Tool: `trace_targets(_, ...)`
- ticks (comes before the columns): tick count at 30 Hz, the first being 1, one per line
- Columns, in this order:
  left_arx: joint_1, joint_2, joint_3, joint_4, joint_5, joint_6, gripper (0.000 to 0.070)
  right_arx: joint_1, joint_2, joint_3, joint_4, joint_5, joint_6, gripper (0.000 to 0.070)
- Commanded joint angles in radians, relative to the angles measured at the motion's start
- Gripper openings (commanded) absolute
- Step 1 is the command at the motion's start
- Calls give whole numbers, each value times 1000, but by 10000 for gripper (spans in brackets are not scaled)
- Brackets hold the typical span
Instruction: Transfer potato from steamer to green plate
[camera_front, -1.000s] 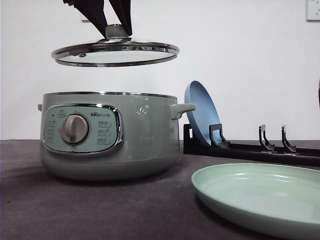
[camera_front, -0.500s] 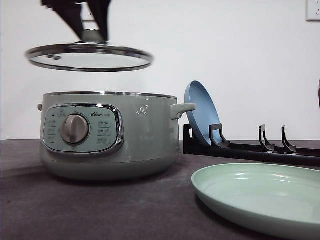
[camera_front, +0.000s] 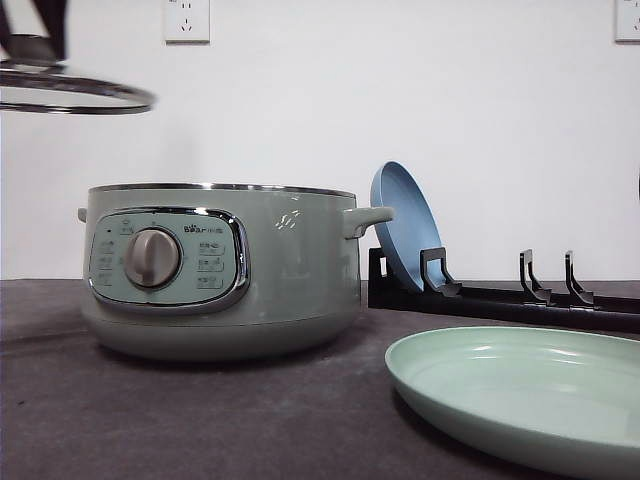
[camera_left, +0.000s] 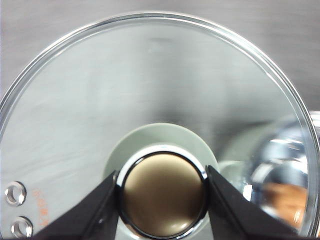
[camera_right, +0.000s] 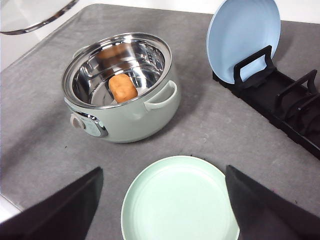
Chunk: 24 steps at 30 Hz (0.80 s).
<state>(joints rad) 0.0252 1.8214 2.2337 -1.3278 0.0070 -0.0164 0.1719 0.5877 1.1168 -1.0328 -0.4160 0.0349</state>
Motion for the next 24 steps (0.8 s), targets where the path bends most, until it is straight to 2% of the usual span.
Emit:
trace_targets(1,17,-7,43,24,8,2,1,3,6,9,8,1,13,491)
trace_targets(7,77,-7,43,12,8,9,1,5,39,9,31,-11,15,490)
trace_targets(12,87,-7,43,7,8,13,1,43,155,11,81,-83,36,490)
trace_targets(18,87,-7,43,6,8,17,1,171,374,48,141,-81,37,490)
trace_targets(24,87,-7,43,4,8,18,1,314,653,177,198,-52,24,490)
